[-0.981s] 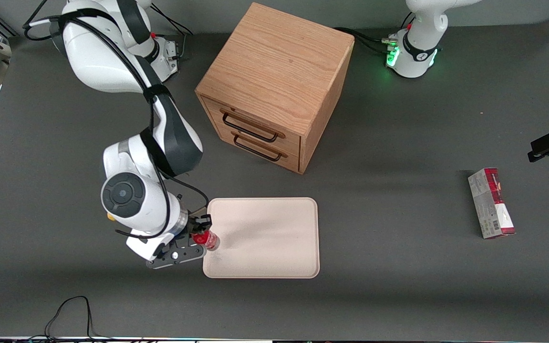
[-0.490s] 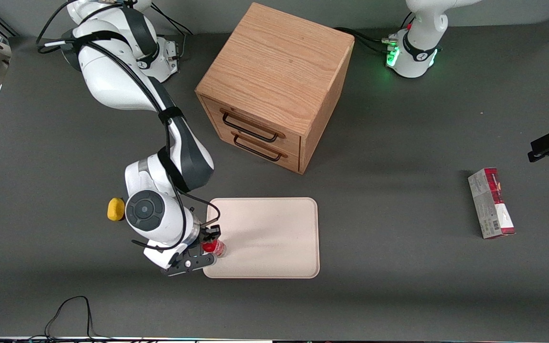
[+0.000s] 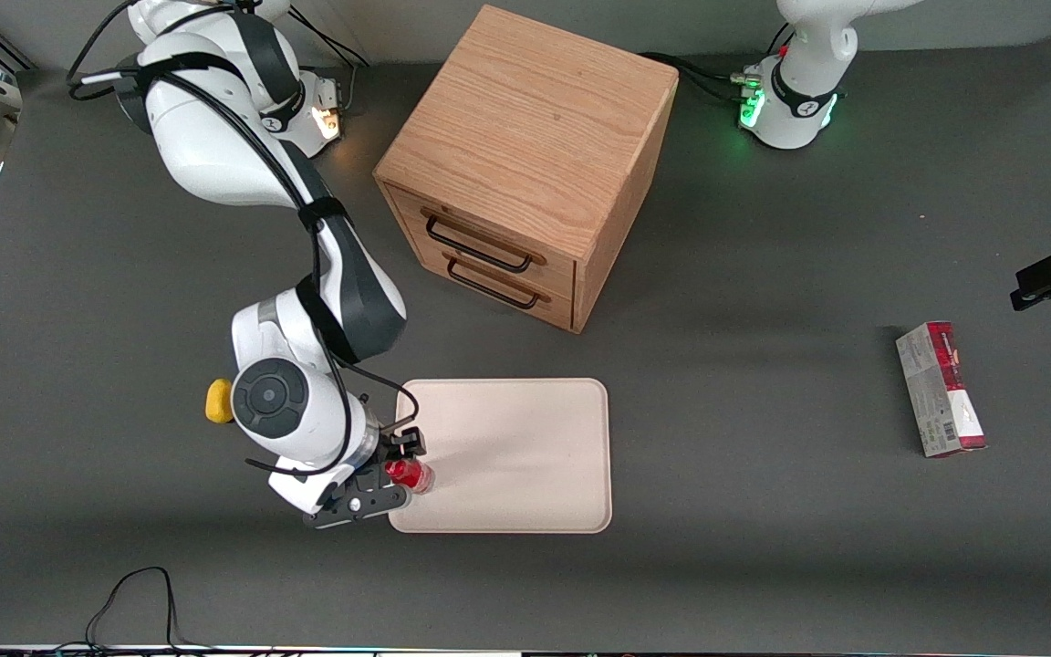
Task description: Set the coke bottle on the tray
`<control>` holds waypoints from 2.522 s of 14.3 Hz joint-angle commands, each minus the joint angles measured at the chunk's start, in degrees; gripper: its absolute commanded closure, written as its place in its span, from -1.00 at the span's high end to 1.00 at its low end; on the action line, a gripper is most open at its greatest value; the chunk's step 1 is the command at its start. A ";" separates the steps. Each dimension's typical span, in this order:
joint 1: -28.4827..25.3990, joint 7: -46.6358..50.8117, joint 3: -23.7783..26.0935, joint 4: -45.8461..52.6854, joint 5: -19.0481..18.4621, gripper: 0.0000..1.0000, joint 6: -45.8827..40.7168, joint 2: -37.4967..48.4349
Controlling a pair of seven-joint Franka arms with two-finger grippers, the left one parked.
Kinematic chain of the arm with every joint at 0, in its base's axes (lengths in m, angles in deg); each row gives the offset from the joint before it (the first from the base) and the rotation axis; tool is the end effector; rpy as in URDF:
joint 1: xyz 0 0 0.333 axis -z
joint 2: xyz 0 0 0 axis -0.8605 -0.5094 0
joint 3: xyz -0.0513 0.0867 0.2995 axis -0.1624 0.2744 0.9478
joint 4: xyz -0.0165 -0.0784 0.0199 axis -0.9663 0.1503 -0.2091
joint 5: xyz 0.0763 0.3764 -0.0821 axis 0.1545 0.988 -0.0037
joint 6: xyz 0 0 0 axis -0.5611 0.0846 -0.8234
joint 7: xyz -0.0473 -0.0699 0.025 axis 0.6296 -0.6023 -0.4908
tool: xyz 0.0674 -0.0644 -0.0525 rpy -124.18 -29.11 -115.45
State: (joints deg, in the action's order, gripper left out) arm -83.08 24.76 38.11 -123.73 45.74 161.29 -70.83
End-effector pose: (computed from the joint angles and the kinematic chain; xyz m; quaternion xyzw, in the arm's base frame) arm 0.7241 0.2974 0.3707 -0.9948 -0.1014 -0.0088 0.0032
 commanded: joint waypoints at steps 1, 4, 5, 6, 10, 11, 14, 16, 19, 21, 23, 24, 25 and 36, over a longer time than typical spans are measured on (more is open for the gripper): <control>-0.03 3.19 -0.21 -0.83 0.17 1.00 -8.18 6.25; 0.06 3.99 -0.56 -1.10 0.17 1.00 -18.02 12.32; 0.06 3.99 -1.43 -1.10 0.17 1.00 -21.10 14.42; -0.03 3.99 -2.31 -1.10 0.17 1.00 -24.17 16.36; 0.06 2.77 -5.82 -6.17 0.26 1.00 -32.11 25.49; 0.06 2.15 -6.88 -10.20 0.44 1.00 -31.94 29.00; 2.69 0.83 -7.51 -26.79 0.52 1.00 -25.11 41.73; 5.32 -0.04 -7.24 -36.74 0.52 1.00 -20.10 48.86; 11.46 -3.18 -6.63 -43.71 0.61 1.00 -14.72 53.11; 16.56 -9.87 -4.97 -43.90 0.61 1.00 -13.48 52.68; 22.45 -9.72 -0.23 -43.73 0.18 1.00 -13.31 51.98; 23.34 -9.37 0.66 -43.47 -0.09 1.00 -13.04 51.37; 23.61 -9.28 0.67 -43.20 -0.26 1.00 -12.78 51.01; 22.91 -6.73 0.40 -41.88 -3.96 1.00 -13.57 50.92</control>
State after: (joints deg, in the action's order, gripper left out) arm -60.15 16.58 37.99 -166.24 42.74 147.99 -20.15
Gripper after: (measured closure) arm 0.000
